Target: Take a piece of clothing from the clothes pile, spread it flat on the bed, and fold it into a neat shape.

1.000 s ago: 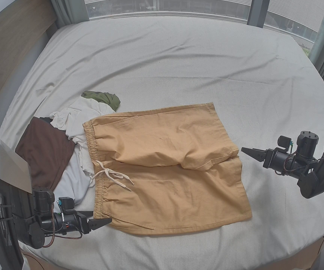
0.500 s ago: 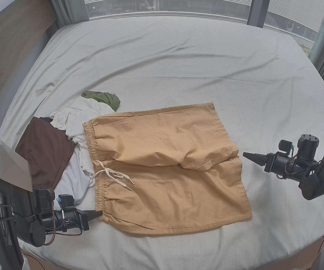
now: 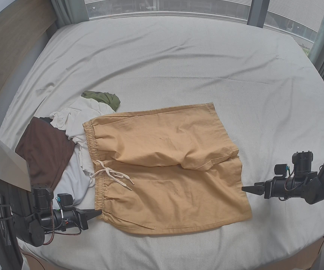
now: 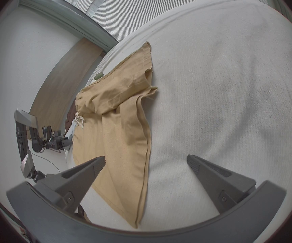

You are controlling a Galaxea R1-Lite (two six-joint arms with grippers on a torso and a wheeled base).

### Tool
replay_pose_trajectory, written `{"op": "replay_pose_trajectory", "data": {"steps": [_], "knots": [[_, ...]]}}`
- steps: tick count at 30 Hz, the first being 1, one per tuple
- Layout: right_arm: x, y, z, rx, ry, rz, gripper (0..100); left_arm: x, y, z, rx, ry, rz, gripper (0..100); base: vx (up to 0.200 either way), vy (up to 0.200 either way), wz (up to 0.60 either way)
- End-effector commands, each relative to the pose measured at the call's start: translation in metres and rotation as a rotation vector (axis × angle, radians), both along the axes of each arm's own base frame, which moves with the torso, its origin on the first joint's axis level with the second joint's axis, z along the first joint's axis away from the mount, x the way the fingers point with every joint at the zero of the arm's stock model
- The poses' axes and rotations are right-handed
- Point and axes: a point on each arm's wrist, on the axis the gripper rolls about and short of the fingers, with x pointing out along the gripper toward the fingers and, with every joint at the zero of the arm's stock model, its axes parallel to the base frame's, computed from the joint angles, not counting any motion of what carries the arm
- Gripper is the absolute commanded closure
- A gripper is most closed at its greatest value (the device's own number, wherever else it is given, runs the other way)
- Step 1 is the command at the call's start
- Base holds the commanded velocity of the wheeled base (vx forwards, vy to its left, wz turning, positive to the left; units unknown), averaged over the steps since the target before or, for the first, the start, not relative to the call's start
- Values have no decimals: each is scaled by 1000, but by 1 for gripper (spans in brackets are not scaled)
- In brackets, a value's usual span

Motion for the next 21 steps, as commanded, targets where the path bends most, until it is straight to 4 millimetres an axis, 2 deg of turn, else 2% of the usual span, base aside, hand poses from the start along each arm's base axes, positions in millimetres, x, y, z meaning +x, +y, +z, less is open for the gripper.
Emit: {"op": "replay_pose_trajectory", "data": {"steps": [1,11,21], "knots": [[-9,2,-7,-11,35,18,0,-1,0,0,1,1,-1,100,0,0,0],[-32,16,-18,-37,186,102,0,-1,0,-1,2,3,-4,100,0,0,0],[-30,21,-18,-38,183,119,0,-1,-1,-1,3,3,-6,100,0,0,0]]}}
